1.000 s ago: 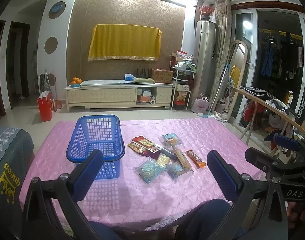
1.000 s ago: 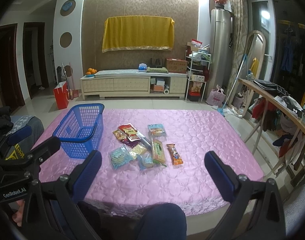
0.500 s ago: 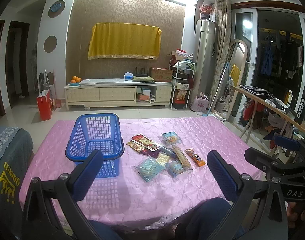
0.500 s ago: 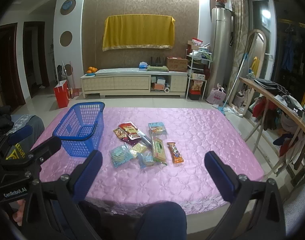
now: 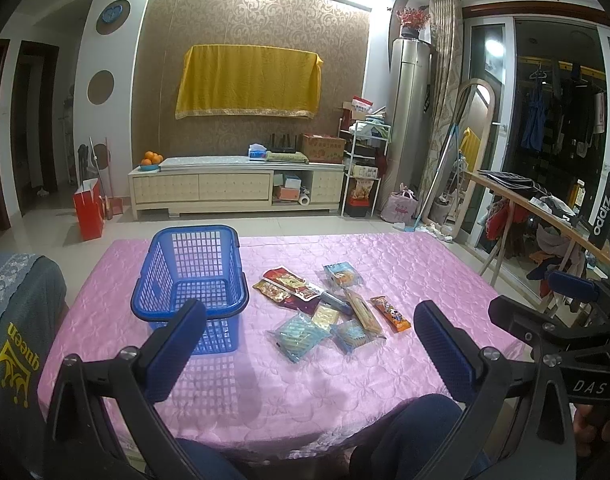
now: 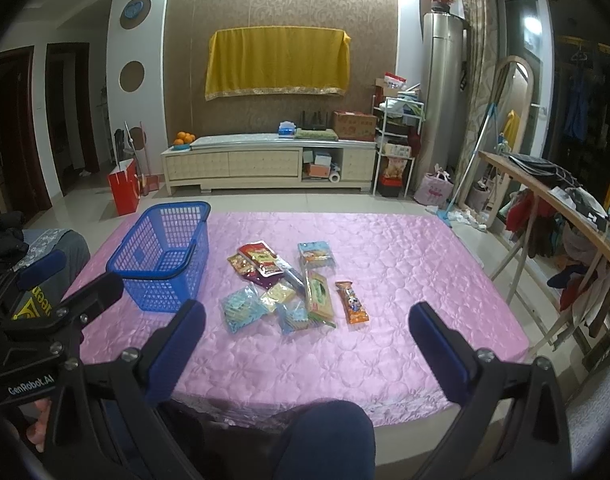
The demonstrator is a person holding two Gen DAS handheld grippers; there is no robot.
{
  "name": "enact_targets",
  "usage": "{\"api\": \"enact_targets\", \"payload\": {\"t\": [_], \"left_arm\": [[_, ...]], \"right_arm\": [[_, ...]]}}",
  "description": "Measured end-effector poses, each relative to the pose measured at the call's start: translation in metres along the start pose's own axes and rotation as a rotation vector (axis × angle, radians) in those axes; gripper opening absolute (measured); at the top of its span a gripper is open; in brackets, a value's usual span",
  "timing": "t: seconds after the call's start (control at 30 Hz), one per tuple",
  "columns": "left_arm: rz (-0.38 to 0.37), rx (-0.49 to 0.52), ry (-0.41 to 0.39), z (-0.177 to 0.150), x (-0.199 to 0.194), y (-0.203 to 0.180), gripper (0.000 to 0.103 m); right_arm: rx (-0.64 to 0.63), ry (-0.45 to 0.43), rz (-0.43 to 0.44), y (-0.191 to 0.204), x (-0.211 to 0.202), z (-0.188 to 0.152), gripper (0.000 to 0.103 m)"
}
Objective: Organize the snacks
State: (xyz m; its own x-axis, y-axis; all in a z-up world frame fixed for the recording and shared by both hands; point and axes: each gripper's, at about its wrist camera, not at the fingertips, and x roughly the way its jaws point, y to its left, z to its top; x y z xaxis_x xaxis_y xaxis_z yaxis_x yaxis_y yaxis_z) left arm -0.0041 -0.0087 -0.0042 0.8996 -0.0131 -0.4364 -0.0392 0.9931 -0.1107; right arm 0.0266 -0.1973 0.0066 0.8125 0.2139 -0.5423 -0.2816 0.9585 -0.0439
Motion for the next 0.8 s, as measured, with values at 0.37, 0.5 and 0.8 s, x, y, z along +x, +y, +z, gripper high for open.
{"api": "enact_targets", "payload": {"t": [0.37, 0.5, 0.8], "left_arm": [[0.003, -0.002, 0.001, -0.0002, -0.0007, 0.0026, 0.103], [0.003, -0.001, 0.001, 0.0, -0.0009, 0.0033, 0.103], [0.004, 0.005, 0.001, 0.0023, 0.0014, 0.002, 0.103]], "right_arm": [[0.001, 0.002, 0.005, 0.0006, 0.0004, -0.0003, 0.103], [0.002, 0.003, 0.005, 0.0013, 0.0009, -0.0003, 0.103], [0.003, 0.001, 0.017, -0.0008, 0.0045, 0.0025, 0.103]]}}
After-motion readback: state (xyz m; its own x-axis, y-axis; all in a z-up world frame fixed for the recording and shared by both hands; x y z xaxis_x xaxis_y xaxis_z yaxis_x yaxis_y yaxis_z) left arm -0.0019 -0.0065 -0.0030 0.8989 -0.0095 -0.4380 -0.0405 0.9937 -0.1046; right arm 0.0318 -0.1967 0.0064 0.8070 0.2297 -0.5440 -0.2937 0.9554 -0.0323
